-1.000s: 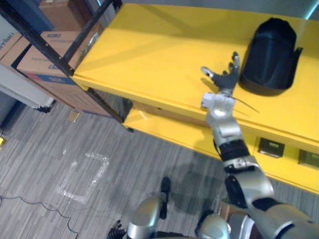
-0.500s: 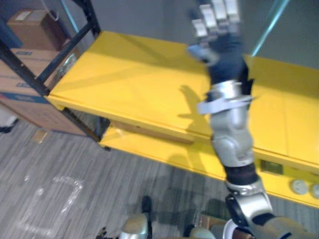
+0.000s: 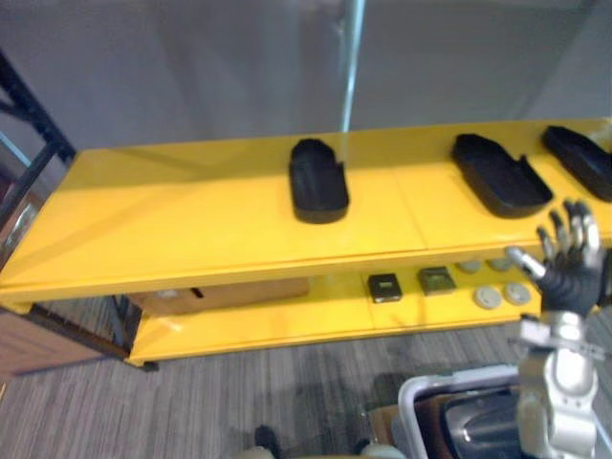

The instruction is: Walk over and take plastic housings, then place them on the shelf

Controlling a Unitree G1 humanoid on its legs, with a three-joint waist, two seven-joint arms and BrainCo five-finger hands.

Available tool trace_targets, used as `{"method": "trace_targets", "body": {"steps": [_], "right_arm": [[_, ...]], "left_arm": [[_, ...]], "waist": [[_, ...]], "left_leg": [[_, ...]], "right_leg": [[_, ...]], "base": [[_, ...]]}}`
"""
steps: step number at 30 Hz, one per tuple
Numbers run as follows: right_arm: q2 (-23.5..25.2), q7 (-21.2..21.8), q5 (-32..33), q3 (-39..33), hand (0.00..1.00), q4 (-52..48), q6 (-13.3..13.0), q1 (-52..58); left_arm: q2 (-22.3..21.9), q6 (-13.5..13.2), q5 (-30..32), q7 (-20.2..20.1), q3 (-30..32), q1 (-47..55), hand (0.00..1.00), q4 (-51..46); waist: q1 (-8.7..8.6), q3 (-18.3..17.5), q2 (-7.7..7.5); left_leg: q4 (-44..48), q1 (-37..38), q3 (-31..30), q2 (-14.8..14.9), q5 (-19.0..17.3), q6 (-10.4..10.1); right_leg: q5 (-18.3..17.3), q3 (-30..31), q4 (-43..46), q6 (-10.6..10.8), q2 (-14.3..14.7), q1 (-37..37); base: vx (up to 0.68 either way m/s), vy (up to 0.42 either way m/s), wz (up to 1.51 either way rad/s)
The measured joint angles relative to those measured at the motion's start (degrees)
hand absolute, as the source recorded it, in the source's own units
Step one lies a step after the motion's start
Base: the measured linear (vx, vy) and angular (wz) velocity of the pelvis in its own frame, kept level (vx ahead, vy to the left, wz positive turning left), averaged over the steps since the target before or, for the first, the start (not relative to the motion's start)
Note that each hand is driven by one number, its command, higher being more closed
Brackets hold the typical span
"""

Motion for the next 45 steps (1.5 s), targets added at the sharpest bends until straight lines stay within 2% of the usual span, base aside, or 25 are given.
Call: {"method": "trace_targets", "body": {"steps": [2, 5, 8, 13, 16, 19, 21, 23, 24, 25, 26, 27, 28, 29, 32, 34, 36, 39, 40, 43, 44, 45], "right_arm": [[3.6, 0.4, 3.5, 1.6, 0.0, 3.7, -3.0, 3.4], [6.3, 1.7, 4.7, 5.1, 0.0, 5.4, -6.1, 5.9], [6.7, 2.2, 4.6, 6.2, 0.0, 5.5, -7.8, 5.4], [6.6, 0.7, 4.2, 6.6, 0.0, 5.5, -8.3, 4.4], [6.5, -0.9, 4.2, 6.6, 0.0, 5.5, -7.7, 4.3], [6.2, -0.5, 4.8, 6.5, 0.0, 5.5, -7.0, 4.4], [6.0, 0.7, 6.2, 6.8, 0.0, 5.7, -6.9, 4.7], [2.5, 3.5, 7.0, 8.0, 0.0, 5.8, -7.1, 2.0], [1.4, 4.4, 7.0, 8.4, 0.0, 6.1, -7.1, 1.3], [-0.4, 5.5, 7.0, 9.0, 0.0, 7.2, -7.2, -0.4], [-0.9, 5.9, 7.0, 9.3, 0.0, 7.6, -7.3, -1.6], [-0.7, 6.0, 7.0, 9.3, 0.0, 7.6, -7.4, -1.8], [-0.4, 6.1, 7.0, 9.3, 0.0, 7.6, -7.4, -1.8], [-0.3, 6.5, 7.0, 9.7, 0.0, 7.6, -7.3, -1.7], [-0.2, 7.4, 6.9, 13.4, 0.0, 7.1, -7.0, -2.7], [-0.2, 8.6, 7.0, 15.2, 0.0, 6.9, -6.8, -3.7], [-0.3, 9.3, 7.0, 15.5, 0.0, 6.9, -6.1, -4.3], [-0.3, 8.7, 6.9, 15.6, 0.0, 6.9, -4.8, -4.7], [-0.3, 7.2, 6.9, 16.0, 0.0, 7.0, -4.4, -5.1], [0.6, 1.5, 6.9, 16.8, 0.0, 7.4, -4.7, -6.4], [2.4, 0.2, 7.0, 16.9, 0.0, 7.9, -4.8, -6.1], [3.3, 0.2, 7.1, 16.9, 0.0, 7.9, -4.8, -5.6]], "left_arm": [[0.5, 0.9, 0.2, -0.8, -1.9, -0.4, 0.0, -0.1], [1.3, 1.8, 2.4, -2.2, -2.9, -1.0, 0.0, -0.1], [2.8, 2.8, 4.5, -3.4, -5.1, -1.9, 0.0, -0.3], [4.3, 5.7, 6.3, -5.6, -7.4, -3.7, 0.0, 0.1], [5.2, 6.5, 6.8, -7.1, -9.5, -4.7, 0.0, 1.8], [5.2, 6.9, 6.8, -7.4, -9.5, -4.7, 0.0, 3.0], [5.3, 6.9, 6.0, -7.4, -9.3, -4.9, 0.0, 2.1], [5.2, 6.7, 2.1, -6.6, -8.9, -4.1, 0.0, 0.7], [4.7, 6.8, 1.2, -6.2, -8.9, -4.0, 0.0, 0.4], [3.5, 6.8, 0.5, -5.9, -8.8, -3.6, 0.0, -0.1], [3.0, 6.8, 0.6, -5.7, -8.8, -3.3, 0.0, 0.0], [3.0, 6.7, 0.6, -5.7, -8.9, -3.2, 0.0, 0.1], [3.1, 6.1, 0.6, -5.8, -8.8, -3.2, 0.0, -0.4], [3.5, 5.3, 0.7, -5.8, -8.3, -3.2, 0.0, -0.5], [4.1, 4.0, -0.2, -5.0, -8.1, -2.8, 0.0, -0.5], [4.1, 3.0, -1.1, -4.6, -6.9, -2.4, 0.0, -0.5], [3.5, 2.7, -1.2, -4.0, -6.4, -2.5, 0.0, -0.6], [2.9, 0.6, 0.6, -4.0, -5.8, -3.4, 0.0, -1.2], [2.9, 0.5, 2.4, -4.4, -5.8, -4.2, 0.0, -1.5], [3.7, 0.8, 5.9, -5.3, -6.5, -6.4, 0.0, -2.1], [4.6, 1.0, 6.3, -6.1, -6.6, -6.5, 0.0, -3.1], [5.1, 1.1, 6.3, -6.7, -6.7, -6.5, 0.0, -3.9]], "waist": [[0.05, -0.2, -0.27], [0.04, -0.4, -0.79], [0.09, -0.8, -0.88], [-0.19, -0.9, -1.69], [-0.95, -0.9, -1.62], [-1.68, -1.2, -1.69], [-1.72, -1.2, -2.2], [-1.09, -0.9, -0.53], [-0.72, -0.9, 0.4], [0.16, -1.1, 1.76], [0.13, -1.1, 2.52], [-0.2, -1.0, 2.4], [-0.13, -0.6, 1.92], [-0.1, -0.1, 0.74], [0.43, 0.0, -0.21], [1.43, -0.1, -0.25], [1.6, -0.3, -0.43], [1.63, 0.7, 1.04], [1.68, 2.0, 1.38], [1.72, 6.3, 1.04], [1.78, 7.5, -0.32], [1.82, 8.3, -1.01]], "left_leg": [[0.0, 0.3, 0.9, 0.1, -0.1, 0.1], [0.0, 0.0, 1.2, -0.4, -0.5, 0.7], [0.0, -0.8, 2.7, -1.1, -0.8, 1.2], [0.0, -0.5, 5.6, -1.9, -1.7, 1.6], [0.1, 0.5, 8.1, -2.1, -2.4, 1.5], [1.1, 1.9, 10.1, -2.3, -3.5, 1.2], [9.6, -1.5, 6.3, -0.2, -7.9, 1.8], [25.8, -8.3, -7.6, 3.6, -17.3, 2.9], [28.1, -9.0, -11.2, 4.0, -19.3, 2.8], [30.1, -9.5, -16.6, 4.1, -22.2, 1.6], [29.8, -9.5, -18.4, 3.9, -24.2, 0.0], [29.5, -9.6, -18.2, 3.6, -24.8, -0.7], [29.5, -9.5, -17.8, 2.8, -24.8, -0.5], [29.5, -9.6, -17.6, 1.7, -24.7, -0.1], [29.5, -9.7, -17.8, 0.4, -24.7, 0.5], [29.3, -10.0, -17.9, -0.1, -24.8, 0.6], [29.5, -11.0, -18.8, -0.2, -24.7, 0.6], [31.9, -13.4, -21.6, 0.0, -24.8, 0.5], [33.3, -14.0, -22.4, 0.2, -24.9, 0.3], [36.4, -13.2, -21.6, 1.6, -27.0, 0.5], [37.5, -12.7, -19.1, 1.8, -27.5, 0.9], [37.8, -12.1, -17.6, 1.7, -27.8, 1.2]], "right_leg": [[0.0, 0.4, 0.0, 0.1, 0.0, 0.1], [0.2, 1.3, 0.0, 0.4, -0.6, -0.4], [0.6, 2.8, -0.2, 0.9, -1.0, -1.9], [1.2, 5.9, -0.3, 1.1, -1.7, -3.2], [2.4, 8.4, -0.5, 1.4, -1.7, -3.5], [2.5, 11.7, -0.7, 1.2, -1.2, -4.0], [2.6, 13.8, -0.1, 1.2, -0.8, -5.3], [3.2, 19.8, 1.1, 1.0, 2.5, -7.7], [3.3, 21.6, 1.5, 1.0, 3.2, -8.2], [3.6, 25.4, 2.5, 1.4, 4.9, -9.9], [3.6, 27.2, 2.7, 1.6, 5.6, -10.9], [3.8, 27.5, 2.7, 1.9, 5.6, -11.6], [4.2, 27.9, 2.7, 2.4, 4.8, -11.7], [4.4, 28.0, 2.2, 2.8, 3.5, -11.7], [4.5, 27.0, 1.3, 2.6, 1.9, -11.5], [4.4, 26.7, 1.0, 2.5, 1.6, -11.6], [4.4, 25.8, 0.9, 2.5, 1.4, -11.6], [4.3, 23.3, 2.3, 2.6, 1.9, -12.2], [4.2, 22.5, 3.9, 2.6, 2.4, -12.7], [4.1, 23.9, 11.4, 2.3, 4.6, -15.4], [4.1, 24.3, 14.1, 2.3, 5.0, -17.2], [4.3, 23.7, 15.3, 2.0, 4.9, -17.8]], "base": [[-0.03, 0.014, -0.08], [0.01, 0.034, -0.06], [0.05, 0.064, -0.15], [0.07, 0.056, -0.29], [0.11, 0.045, -0.44], [0.08, 0.024, -0.51], [0.04, 0.003, -0.7], [-0.02, 0.028, -1.38], [-0.06, 0.186, -1.7], [-0.06, 0.201, -1.55], [-0.09, 0.228, -1.28], [-0.07, 0.153, -0.59], [-0.11, 0.171, -0.18], [-0.11, 0.147, -0.07], [-0.09, 0.13, 0.07], [-0.02, 0.069, 0.08], [0.05, 0.025, 0.25], [0.08, 0.009, 0.42], [0.03, 0.017, 0.22], [-0.04, 0.077, -0.32], [-0.1, 0.099, -0.85], [-0.14, 0.112, -1.06]]}}
